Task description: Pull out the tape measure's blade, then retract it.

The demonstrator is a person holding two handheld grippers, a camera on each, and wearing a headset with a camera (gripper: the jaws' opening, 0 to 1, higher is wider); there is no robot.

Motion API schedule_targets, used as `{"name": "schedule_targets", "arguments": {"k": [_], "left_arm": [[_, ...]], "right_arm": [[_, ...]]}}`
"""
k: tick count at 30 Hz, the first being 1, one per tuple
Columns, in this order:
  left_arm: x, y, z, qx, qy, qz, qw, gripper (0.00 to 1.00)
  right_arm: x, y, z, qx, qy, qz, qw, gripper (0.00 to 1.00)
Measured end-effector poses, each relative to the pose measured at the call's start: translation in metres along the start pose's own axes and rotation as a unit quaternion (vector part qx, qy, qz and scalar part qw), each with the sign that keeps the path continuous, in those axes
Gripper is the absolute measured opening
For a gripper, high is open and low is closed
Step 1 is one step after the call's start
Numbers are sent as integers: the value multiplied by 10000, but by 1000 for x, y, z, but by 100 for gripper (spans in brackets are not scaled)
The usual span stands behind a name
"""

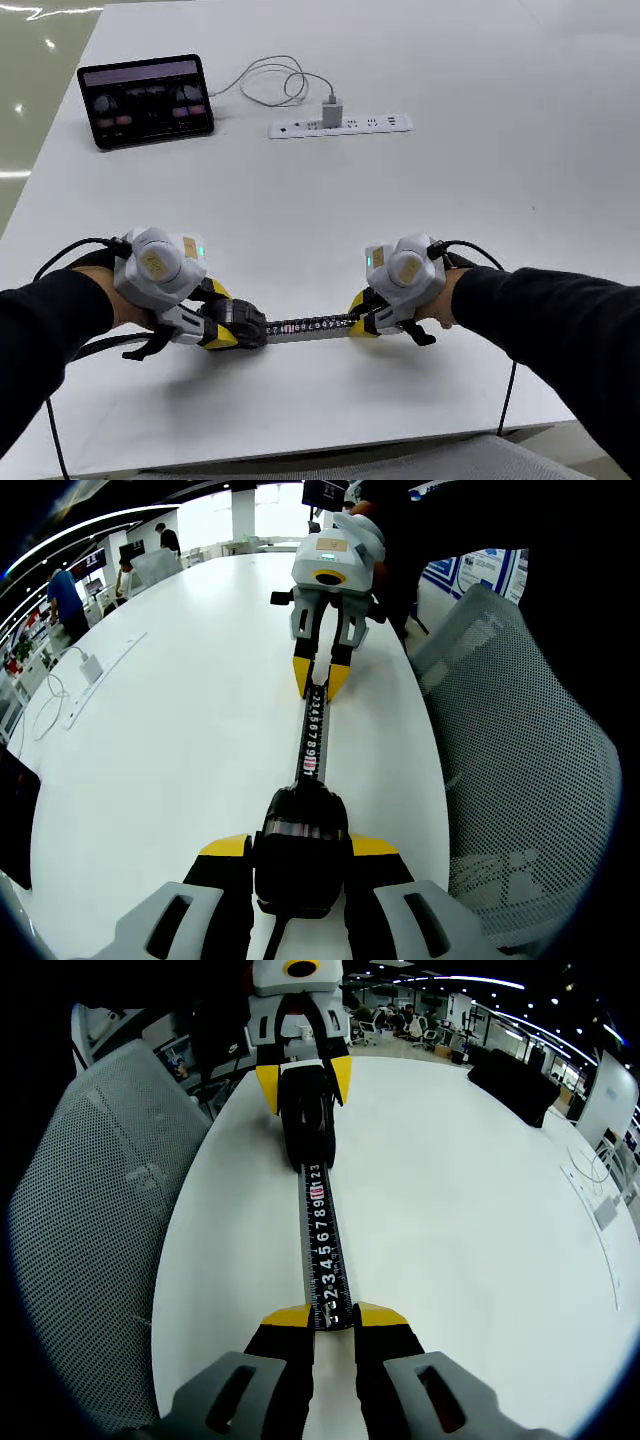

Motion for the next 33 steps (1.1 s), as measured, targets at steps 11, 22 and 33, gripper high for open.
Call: {"name": "schedule_targets", "arguments": {"k": [11, 22, 33], "left_arm": [[0, 0, 0, -28, -14, -31, 10000, 31], [0, 1, 0, -18, -13, -35, 10000, 31], [0, 1, 0, -26, -7, -26, 10000, 31]], "right_arm": [[-5, -3, -3, 10, 23, 25, 10000, 10], [-14, -8, -6, -23, 66, 57, 10000, 10], [-20, -12, -5, -48, 140, 50, 9999, 10]]}}
Point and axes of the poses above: the centre of the closed fingertips' face, and the gripper's own axes: y roughly forward along the fingers, z roughly to its left, x roughly out of its top, the point moved 3 cm from there along -y, roughly backward along the fingers, and after that the axes turned 6 degrees about z, right-handed, at the moved point
